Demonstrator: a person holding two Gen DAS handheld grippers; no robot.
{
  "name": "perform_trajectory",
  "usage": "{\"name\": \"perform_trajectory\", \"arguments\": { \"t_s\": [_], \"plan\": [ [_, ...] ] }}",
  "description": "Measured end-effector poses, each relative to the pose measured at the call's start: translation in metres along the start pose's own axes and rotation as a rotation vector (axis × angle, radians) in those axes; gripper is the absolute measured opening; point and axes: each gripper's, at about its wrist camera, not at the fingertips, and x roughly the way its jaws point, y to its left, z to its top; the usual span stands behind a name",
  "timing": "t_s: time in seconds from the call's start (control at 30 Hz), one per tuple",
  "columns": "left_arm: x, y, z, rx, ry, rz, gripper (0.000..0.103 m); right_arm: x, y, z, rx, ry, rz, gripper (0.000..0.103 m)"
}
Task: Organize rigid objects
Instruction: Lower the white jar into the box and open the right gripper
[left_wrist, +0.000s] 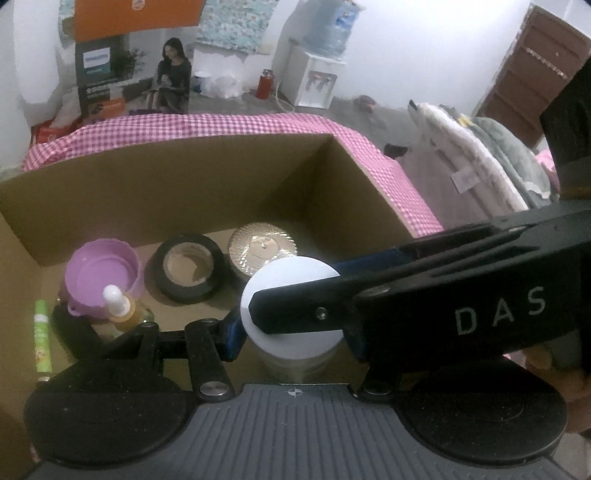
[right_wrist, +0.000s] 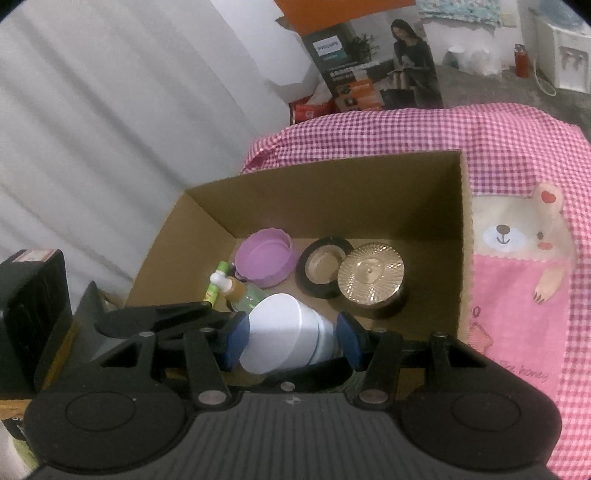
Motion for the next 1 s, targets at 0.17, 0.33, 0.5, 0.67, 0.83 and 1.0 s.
{"name": "perform_trajectory", "arguments": {
  "t_s": [0.17,0.33,0.5,0.67,0.83,1.0],
  "plan": [
    [0.004,-0.006,0.001,0.034,0.006,0.016,0.053,0.001,0.002,0.001,-0.024,0.013,-0.015,0.055],
    [0.005,-0.008,0.000,0.052,-0.006,0.009,0.054,-0.001,0.003,0.003,-0.044,0.009,-0.034,0.061],
    [0.004,-0.010,-0.001,0.064,-0.021,-0.009,0.056,-0.010,0.001,0.006,-0.045,-0.021,-0.043,0.062],
    [-0.003,-0.015,-0.003,0.083,-0.054,-0.038,0.072,-0.019,0.002,0.010,-0.055,-0.044,-0.058,0.062],
    [-0.005,-0.015,-0.003,0.092,-0.077,-0.042,0.072,-0.022,0.006,0.015,-0.071,-0.056,-0.072,0.062],
    [-0.010,-0.013,-0.003,0.088,-0.089,-0.055,0.072,-0.024,0.010,0.017,-0.078,-0.066,-0.079,0.062]
  ]
}}
